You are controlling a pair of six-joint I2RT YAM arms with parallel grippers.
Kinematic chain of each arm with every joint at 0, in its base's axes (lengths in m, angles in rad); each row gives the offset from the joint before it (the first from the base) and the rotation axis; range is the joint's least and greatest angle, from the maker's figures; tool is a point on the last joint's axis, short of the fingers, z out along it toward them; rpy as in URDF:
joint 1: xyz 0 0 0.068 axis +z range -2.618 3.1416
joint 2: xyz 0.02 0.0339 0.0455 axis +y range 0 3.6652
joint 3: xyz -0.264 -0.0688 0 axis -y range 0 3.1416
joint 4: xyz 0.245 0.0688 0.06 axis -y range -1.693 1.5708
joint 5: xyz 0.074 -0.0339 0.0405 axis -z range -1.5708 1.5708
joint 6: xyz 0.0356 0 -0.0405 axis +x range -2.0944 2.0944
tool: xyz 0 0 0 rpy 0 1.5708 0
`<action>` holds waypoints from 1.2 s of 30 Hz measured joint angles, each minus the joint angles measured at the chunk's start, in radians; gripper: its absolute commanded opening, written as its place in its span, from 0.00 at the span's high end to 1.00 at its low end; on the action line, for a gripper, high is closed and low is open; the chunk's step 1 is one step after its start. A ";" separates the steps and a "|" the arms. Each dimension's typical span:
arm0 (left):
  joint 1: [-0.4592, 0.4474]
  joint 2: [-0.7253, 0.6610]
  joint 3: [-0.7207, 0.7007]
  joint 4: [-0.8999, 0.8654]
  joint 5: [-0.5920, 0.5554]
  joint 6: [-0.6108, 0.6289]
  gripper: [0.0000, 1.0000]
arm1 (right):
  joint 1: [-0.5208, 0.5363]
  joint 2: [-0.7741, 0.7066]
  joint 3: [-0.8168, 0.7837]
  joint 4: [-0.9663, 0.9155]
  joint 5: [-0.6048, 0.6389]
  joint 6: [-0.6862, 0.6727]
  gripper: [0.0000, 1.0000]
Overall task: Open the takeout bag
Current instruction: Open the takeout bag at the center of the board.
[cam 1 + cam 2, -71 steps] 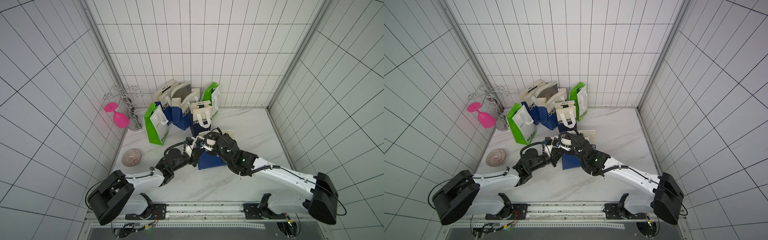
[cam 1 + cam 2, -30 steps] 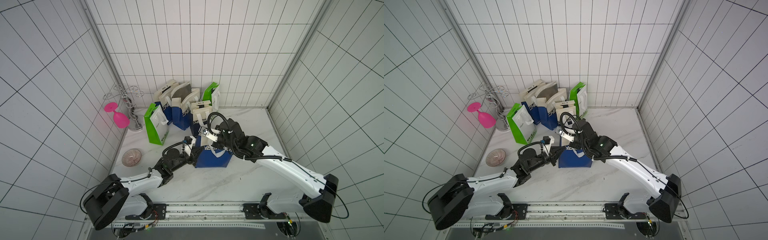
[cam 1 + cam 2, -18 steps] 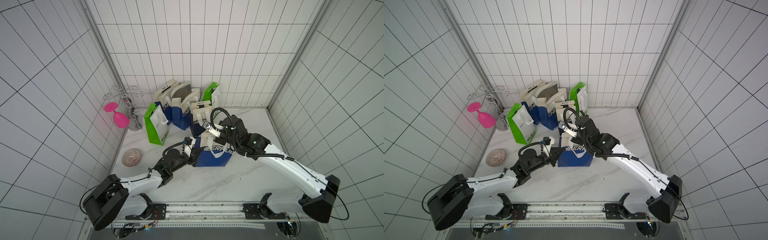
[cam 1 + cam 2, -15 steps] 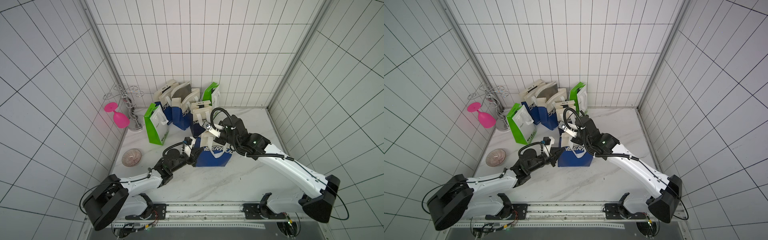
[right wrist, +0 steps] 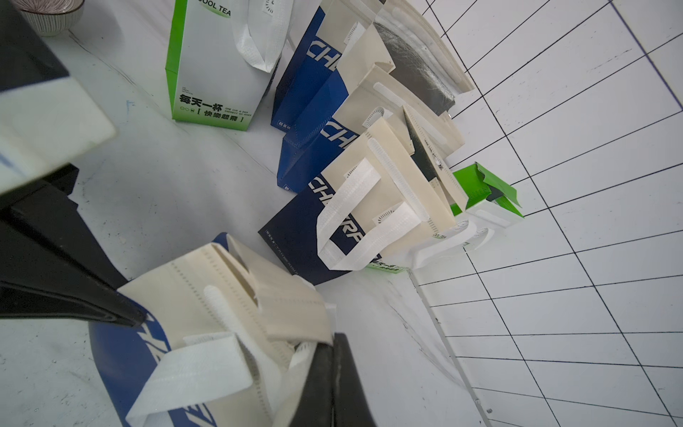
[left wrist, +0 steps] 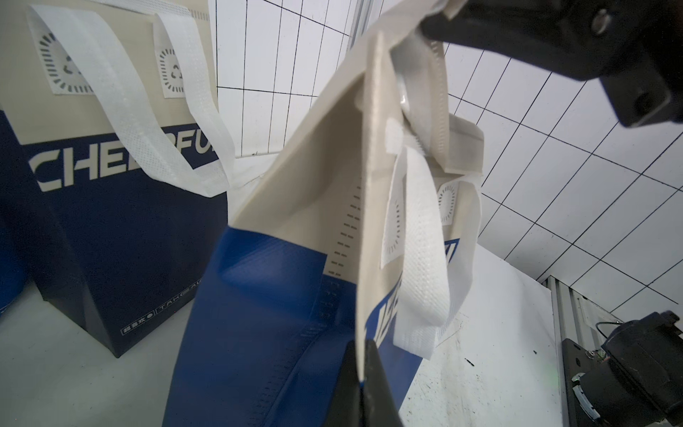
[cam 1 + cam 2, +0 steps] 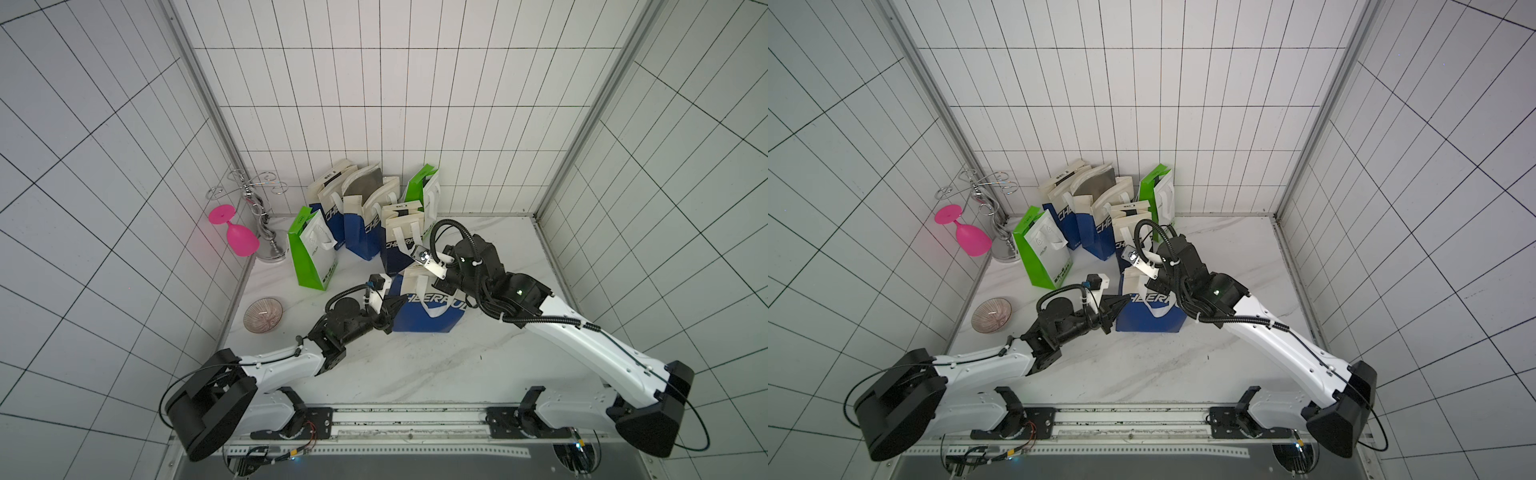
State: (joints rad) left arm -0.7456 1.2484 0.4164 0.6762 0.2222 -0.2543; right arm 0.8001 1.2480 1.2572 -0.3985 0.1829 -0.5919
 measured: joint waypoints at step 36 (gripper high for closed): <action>0.000 -0.005 -0.009 -0.045 0.003 -0.016 1.00 | 0.071 -0.021 -0.176 0.137 0.127 0.054 1.00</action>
State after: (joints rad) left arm -0.7456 1.2434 0.4076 0.6308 0.2256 -0.2703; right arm 0.8715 1.2274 1.0809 -0.2611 0.3096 -0.5381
